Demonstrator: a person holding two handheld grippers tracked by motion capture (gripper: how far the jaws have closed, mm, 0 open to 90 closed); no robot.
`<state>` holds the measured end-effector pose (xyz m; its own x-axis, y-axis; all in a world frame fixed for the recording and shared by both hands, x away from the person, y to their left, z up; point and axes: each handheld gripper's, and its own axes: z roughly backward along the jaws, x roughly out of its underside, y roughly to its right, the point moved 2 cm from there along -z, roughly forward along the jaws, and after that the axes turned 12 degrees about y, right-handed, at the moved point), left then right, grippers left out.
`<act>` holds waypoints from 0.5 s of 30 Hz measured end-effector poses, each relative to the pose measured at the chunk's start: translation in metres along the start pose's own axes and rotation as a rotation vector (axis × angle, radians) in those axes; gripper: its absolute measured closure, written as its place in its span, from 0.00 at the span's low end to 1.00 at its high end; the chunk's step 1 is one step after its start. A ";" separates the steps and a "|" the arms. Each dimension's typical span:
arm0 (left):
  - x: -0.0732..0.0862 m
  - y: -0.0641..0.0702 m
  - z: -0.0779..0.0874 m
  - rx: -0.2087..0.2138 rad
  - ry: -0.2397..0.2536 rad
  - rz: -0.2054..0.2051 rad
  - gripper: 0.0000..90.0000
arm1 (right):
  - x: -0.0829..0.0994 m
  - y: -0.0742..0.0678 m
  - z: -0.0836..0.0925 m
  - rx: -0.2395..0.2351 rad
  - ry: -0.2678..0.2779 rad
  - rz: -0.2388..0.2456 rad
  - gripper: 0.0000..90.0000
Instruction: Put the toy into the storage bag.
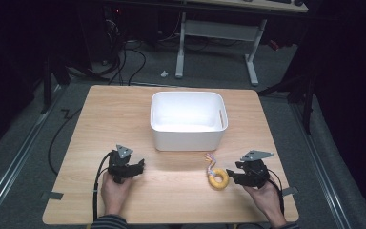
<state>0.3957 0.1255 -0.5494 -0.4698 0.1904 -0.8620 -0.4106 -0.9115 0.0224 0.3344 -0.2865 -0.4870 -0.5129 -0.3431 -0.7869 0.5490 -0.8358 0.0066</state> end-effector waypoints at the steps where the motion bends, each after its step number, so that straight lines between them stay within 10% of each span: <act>1: 0.000 0.000 0.000 0.000 0.000 0.000 0.27 | 0.000 -0.001 -0.001 -0.010 -0.005 0.003 0.55; 15: 0.000 0.000 0.000 0.001 0.001 0.001 0.27 | -0.001 -0.012 -0.020 -0.064 -0.104 0.032 0.59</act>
<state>0.3957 0.1256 -0.5494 -0.4697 0.1891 -0.8624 -0.4105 -0.9116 0.0237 0.3411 -0.2678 -0.4988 -0.5582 -0.4147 -0.7187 0.6058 -0.7956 -0.0114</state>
